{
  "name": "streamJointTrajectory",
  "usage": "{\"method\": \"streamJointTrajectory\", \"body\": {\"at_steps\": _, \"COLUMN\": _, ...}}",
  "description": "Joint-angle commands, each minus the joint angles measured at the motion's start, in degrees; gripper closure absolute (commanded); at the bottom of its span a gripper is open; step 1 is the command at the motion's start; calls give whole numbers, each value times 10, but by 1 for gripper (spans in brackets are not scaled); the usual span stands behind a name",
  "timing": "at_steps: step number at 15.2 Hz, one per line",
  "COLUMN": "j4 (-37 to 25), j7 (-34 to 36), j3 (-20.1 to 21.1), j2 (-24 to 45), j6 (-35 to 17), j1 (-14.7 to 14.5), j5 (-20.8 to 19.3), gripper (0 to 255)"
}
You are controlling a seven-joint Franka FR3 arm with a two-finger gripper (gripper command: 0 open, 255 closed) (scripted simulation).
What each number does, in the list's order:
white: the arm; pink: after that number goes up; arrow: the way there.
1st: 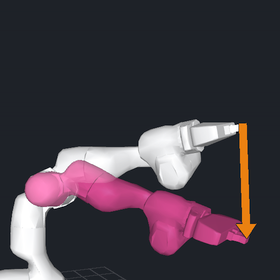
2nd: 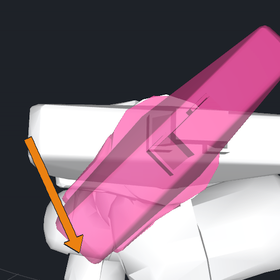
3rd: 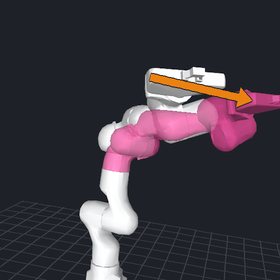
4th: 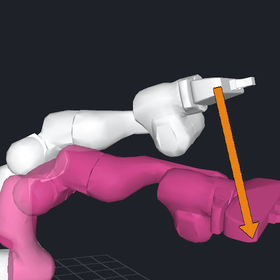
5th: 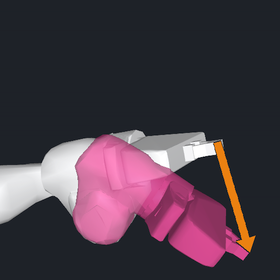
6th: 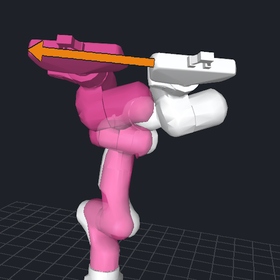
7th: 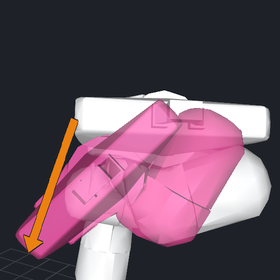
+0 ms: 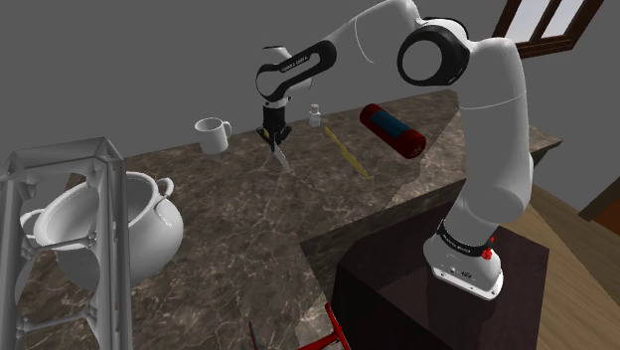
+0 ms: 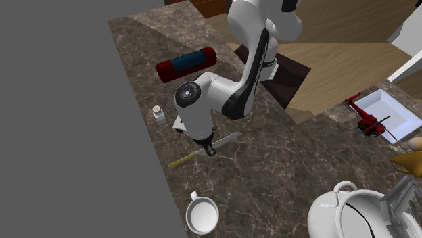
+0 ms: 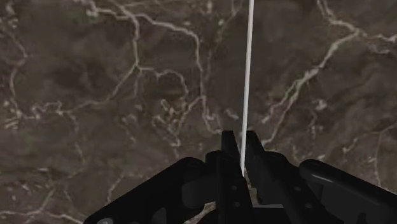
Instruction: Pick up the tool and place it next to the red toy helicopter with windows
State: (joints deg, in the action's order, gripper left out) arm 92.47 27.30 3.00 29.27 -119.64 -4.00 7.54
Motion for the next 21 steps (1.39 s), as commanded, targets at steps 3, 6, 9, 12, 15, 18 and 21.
{"method": "streamJointTrajectory", "body": {"at_steps": 3, "j4": 0, "j7": 0, "j3": 0, "j2": 0, "j6": 0, "j1": 0, "j5": 0, "gripper": 255}}
{"method": "streamJointTrajectory", "body": {"at_steps": 6, "j4": 0, "j7": 0, "j3": 0, "j2": 0, "j6": 0, "j1": 0, "j5": 0, "gripper": 255}}
{"method": "streamJointTrajectory", "body": {"at_steps": 9, "j4": -8, "j7": 2, "j3": 0, "j2": -10, "j6": 18, "j1": 0, "j5": -1, "gripper": 255}}
{"method": "streamJointTrajectory", "body": {"at_steps": 12, "j4": -18, "j7": 5, "j3": 0, "j2": -19, "j6": 37, "j1": 0, "j5": -1, "gripper": 255}}
{"method": "streamJointTrajectory", "body": {"at_steps": 15, "j4": -30, "j7": 7, "j3": 0, "j2": -27, "j6": 56, "j1": 1, "j5": -2, "gripper": 255}}
{"method": "streamJointTrajectory", "body": {"at_steps": 18, "j4": -42, "j7": 10, "j3": 0, "j2": -34, "j6": 76, "j1": 1, "j5": -3, "gripper": 255}}
{"method": "streamJointTrajectory", "body": {"at_steps": 21, "j4": -56, "j7": 12, "j3": -1, "j2": -40, "j6": 96, "j1": 1, "j5": -3, "gripper": 255}}
